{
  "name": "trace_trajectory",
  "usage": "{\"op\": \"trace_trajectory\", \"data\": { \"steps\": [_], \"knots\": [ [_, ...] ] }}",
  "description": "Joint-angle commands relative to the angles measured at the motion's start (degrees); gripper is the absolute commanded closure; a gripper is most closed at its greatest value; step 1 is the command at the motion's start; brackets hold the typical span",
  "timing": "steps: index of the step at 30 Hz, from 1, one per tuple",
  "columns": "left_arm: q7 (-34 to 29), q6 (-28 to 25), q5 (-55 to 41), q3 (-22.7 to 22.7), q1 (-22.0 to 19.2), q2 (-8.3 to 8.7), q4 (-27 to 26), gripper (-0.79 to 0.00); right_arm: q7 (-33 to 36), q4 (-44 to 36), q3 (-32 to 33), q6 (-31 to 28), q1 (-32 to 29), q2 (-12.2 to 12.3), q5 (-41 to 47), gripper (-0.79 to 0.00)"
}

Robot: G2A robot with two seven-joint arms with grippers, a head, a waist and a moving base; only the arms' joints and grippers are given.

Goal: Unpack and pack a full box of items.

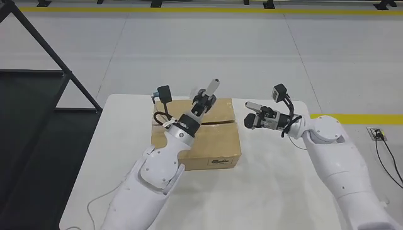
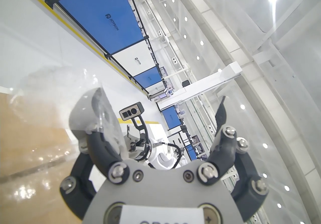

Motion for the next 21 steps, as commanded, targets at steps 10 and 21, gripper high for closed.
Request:
{"op": "trace_trajectory", "data": {
  "steps": [10, 21],
  "knots": [
    [0.1, 0.2, 2.0, 2.4, -1.7, -1.49, 3.5, -0.785, -0.3, -4.5, 3.6, 0.6, -4.6, 1.9, 0.5, -0.785],
    [1.0, 0.6, 2.7, 5.3, -4.0, -3.49, 8.3, -0.785, -0.5, -7.7, 5.8, 0.8, -8.2, 3.2, 1.1, -0.785]
  ]
}}
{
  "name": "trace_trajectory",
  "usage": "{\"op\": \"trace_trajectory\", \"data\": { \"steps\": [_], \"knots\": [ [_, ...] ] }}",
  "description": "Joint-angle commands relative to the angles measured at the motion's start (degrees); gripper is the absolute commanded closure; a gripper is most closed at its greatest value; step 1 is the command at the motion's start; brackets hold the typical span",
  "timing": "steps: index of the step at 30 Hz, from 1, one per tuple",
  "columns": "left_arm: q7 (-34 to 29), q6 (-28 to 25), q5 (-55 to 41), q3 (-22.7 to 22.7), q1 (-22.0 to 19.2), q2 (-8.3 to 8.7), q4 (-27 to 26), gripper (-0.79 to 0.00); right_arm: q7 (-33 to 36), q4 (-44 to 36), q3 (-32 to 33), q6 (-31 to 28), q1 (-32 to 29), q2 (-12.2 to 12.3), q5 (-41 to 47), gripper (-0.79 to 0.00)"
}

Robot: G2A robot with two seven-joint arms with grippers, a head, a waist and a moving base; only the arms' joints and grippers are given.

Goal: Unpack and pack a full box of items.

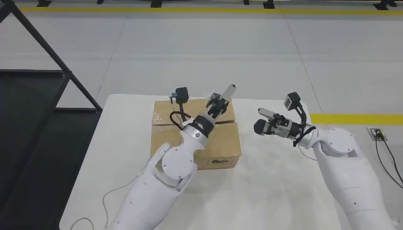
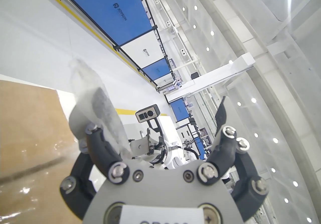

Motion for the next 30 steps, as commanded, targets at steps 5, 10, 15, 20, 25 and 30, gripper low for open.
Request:
{"op": "trace_trajectory", "data": {
  "steps": [5, 10, 15, 20, 25, 30],
  "knots": [
    [0.5, 0.0, 0.8, 1.5, -1.1, -1.1, 2.7, -0.785, -0.1, -0.9, 0.6, -0.1, -1.2, 0.5, 0.3, -0.785],
    [0.8, 0.0, 1.1, 2.6, -2.1, -2.08, 4.8, -0.785, -0.1, -1.3, 1.0, -0.1, -1.9, 0.8, 0.6, -0.785],
    [1.1, 0.0, 1.4, 4.0, -3.0, -3.17, 7.2, -0.785, -0.1, -1.7, 1.3, -0.2, -2.4, 1.1, 0.9, -0.785],
    [1.7, -0.4, 1.9, 4.9, -3.7, -4.19, 9.1, -0.785, -0.1, -1.8, 1.3, -0.4, -2.8, 1.4, 1.2, -0.785],
    [2.4, -0.8, 2.4, 5.3, -4.1, -5.07, 10.2, -0.785, -0.1, -1.7, 1.5, -0.6, -2.9, 1.6, 1.6, -0.785],
    [2.7, -1.5, 2.6, 5.3, -4.3, -5.84, 10.9, -0.785, -0.1, -1.7, 1.3, -0.8, -3.0, 1.7, 1.9, -0.785]
  ]
}}
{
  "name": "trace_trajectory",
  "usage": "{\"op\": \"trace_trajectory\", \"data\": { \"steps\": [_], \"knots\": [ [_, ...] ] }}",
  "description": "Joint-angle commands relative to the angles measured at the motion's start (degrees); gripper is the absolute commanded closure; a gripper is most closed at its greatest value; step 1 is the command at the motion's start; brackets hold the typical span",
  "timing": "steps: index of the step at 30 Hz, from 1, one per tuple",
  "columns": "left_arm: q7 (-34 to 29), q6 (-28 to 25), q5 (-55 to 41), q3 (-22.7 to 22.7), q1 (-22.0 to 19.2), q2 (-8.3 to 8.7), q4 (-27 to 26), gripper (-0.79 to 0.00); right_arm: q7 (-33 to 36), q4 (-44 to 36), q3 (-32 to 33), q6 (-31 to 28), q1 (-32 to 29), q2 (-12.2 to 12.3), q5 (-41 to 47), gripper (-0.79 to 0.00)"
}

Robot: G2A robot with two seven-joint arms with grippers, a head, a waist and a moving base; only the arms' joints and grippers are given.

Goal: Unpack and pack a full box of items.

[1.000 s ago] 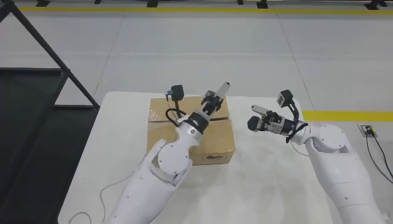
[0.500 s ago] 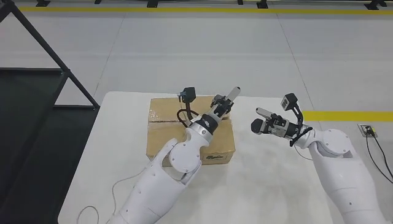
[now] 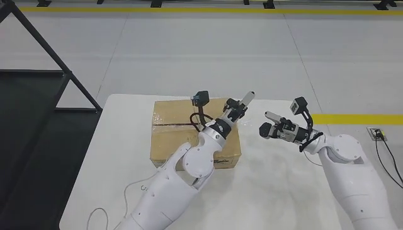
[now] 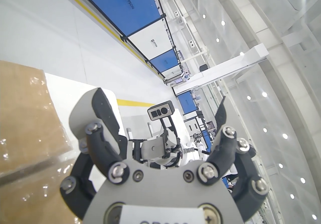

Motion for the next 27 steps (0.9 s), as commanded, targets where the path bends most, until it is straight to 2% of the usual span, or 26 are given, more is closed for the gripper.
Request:
{"op": "trace_trajectory", "data": {
  "steps": [1, 9, 12, 15, 18, 23, 25, 27],
  "knots": [
    [0.0, -0.3, 0.2, -0.1, -0.1, -0.23, 0.2, -0.785, 0.1, 0.0, -0.1, 0.0, 0.0, 0.0, 0.2, -0.785],
    [0.1, -2.0, 0.1, -2.5, 0.5, -0.68, -1.6, -0.785, -0.1, -0.4, 0.1, -1.8, 0.0, 0.4, 0.2, -0.785],
    [-0.3, -2.8, -0.3, -4.6, 1.5, -0.43, -4.4, -0.785, 0.0, -1.3, 0.2, -3.3, -0.2, 0.6, -0.2, -0.785],
    [-1.5, -4.2, -0.6, -8.2, 3.9, 0.33, -9.6, -0.785, 0.8, -3.1, 0.4, -6.0, -0.9, 0.8, 0.1, -0.785],
    [-4.1, -5.6, 0.0, -14.1, 8.7, 1.81, -16.9, -0.785, 1.1, -4.8, 1.1, -8.8, -1.7, 1.0, 0.8, -0.785],
    [-10.2, -6.7, 0.1, -27.1, 18.2, 4.42, -29.7, -0.785, -2.2, -10.2, 3.0, -16.6, -4.7, 1.2, 3.5, -0.785],
    [-14.0, -7.2, -0.9, -33.4, 22.3, 5.47, -34.0, -0.785, -1.7, -13.1, 3.2, -17.7, -5.9, 1.3, 4.5, -0.785],
    [-16.9, -8.0, -2.3, -38.0, 25.1, 6.16, -36.2, -0.785, -1.6, -13.5, 3.2, -17.7, -6.0, 1.4, 4.2, -0.785]
  ]
}}
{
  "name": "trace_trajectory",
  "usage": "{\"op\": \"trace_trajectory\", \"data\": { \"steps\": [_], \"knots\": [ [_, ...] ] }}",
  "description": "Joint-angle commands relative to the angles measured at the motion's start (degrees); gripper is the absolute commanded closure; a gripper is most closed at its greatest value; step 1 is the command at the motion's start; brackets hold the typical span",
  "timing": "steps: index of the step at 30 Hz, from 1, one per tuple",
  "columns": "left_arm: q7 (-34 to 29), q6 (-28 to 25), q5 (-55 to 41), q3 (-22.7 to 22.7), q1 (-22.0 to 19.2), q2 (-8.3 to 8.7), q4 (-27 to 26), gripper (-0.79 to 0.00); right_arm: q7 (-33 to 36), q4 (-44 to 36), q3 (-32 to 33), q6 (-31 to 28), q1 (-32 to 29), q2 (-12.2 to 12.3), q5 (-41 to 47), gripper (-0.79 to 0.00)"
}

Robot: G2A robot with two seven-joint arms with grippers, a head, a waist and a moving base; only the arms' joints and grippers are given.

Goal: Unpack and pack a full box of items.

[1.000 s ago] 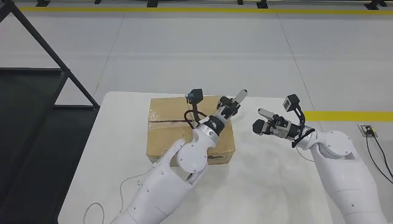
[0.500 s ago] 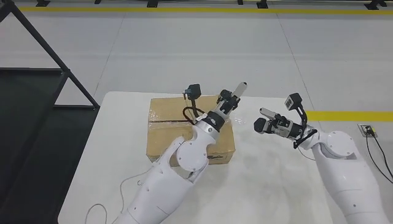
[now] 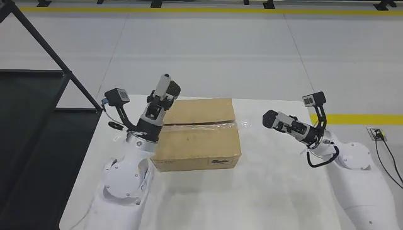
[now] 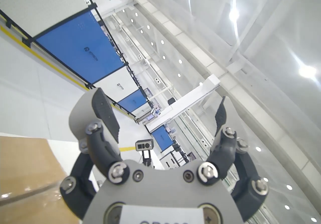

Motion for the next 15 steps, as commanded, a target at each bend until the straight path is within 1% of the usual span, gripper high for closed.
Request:
{"op": "trace_trajectory", "data": {
  "steps": [1, 2, 5, 6, 7, 8, 10, 12, 15],
  "knots": [
    [-4.2, -0.4, -2.2, -5.7, 3.1, 0.76, -1.9, -0.785, 0.0, 0.1, 0.0, 0.1, 0.0, 0.0, -0.1, -0.785],
    [-7.1, -0.4, -3.3, -8.5, 4.4, 1.2, -2.5, -0.785, 0.0, 0.1, 0.0, 0.1, 0.0, 0.0, -0.1, -0.785],
    [-13.9, -3.0, -5.0, -16.5, 8.7, 2.43, -2.8, -0.785, 0.0, 0.1, 0.0, 0.1, 0.0, 0.0, -0.1, -0.785],
    [-15.0, -4.2, -4.8, -19.1, 10.2, 2.78, -2.6, -0.785, 0.0, 0.1, 0.0, 0.1, 0.0, 0.0, -0.1, -0.785],
    [-14.6, -5.0, -2.6, -21.8, 11.5, 3.1, -2.1, -0.785, 0.0, 0.1, 0.0, 0.1, 0.0, 0.0, -0.1, -0.785],
    [-13.5, -5.6, -1.3, -23.7, 12.4, 3.29, -1.6, -0.785, 0.0, 0.1, 0.0, 0.1, 0.0, 0.0, -0.1, -0.785],
    [-12.3, -4.9, -4.8, -25.7, 13.6, 3.42, 0.0, -0.785, 0.2, -1.7, -1.2, 1.7, -0.3, -0.1, -0.7, -0.785],
    [-11.7, -5.4, -4.3, -27.6, 14.2, 3.72, 1.1, -0.785, 0.7, -3.3, -3.4, 6.2, 0.6, -0.4, -0.2, -0.785],
    [-13.8, -5.5, -9.4, -28.2, 14.9, 3.97, 2.2, -0.785, 0.0, -1.1, -7.1, 12.8, 4.6, -1.3, 2.1, -0.785]
  ]
}}
